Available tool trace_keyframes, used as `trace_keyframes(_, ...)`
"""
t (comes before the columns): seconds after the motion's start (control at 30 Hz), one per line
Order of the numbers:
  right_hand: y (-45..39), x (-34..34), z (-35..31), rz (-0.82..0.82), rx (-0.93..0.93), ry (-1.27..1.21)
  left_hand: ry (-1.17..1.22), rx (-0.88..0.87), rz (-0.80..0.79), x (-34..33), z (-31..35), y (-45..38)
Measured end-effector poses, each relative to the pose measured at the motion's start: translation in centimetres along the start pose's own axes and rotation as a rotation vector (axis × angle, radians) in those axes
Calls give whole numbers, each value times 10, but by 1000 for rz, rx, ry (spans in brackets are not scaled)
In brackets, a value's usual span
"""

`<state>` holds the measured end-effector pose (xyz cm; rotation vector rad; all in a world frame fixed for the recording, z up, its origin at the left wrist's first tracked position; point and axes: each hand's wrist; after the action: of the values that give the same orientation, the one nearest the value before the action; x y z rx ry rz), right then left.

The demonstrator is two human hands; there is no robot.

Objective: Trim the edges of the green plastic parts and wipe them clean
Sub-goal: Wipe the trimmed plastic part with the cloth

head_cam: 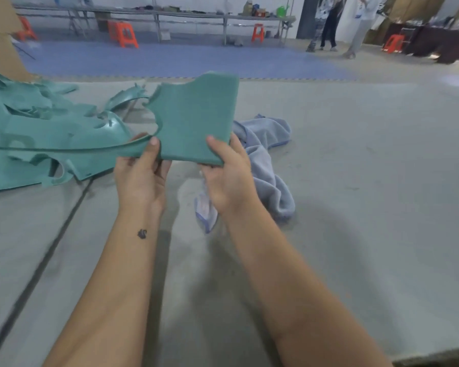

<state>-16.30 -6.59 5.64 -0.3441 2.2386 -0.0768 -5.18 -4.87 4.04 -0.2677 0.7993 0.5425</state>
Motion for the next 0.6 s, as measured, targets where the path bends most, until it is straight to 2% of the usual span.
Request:
trace_keyframes(0.07,5,2,-15,39,58,-181,16,21,-56,-22,0,9)
trace_keyframes(0.13,11,3,-31,88,100,-249,39,40,-90,-50,-8,24)
trace_keyframes(0.37,61,43,-94,440,340,-122,-63,232,-138,-116,-97,121)
trace_keyframes(0.47,96,85,-129,607,485,-22,-99,362,-240,-126,-137,166)
trace_keyframes(0.6,147,139,-174,883,562,72,-144,555,-391,-139,-181,236)
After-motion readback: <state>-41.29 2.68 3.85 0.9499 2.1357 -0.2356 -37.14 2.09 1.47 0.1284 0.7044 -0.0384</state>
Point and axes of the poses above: each hand's wrist, its own y-axis away from the middle knuckle, its own x-axis out of the back of the hand, z = x × y, and after that the axes turned 5 degrees about x, right-handed
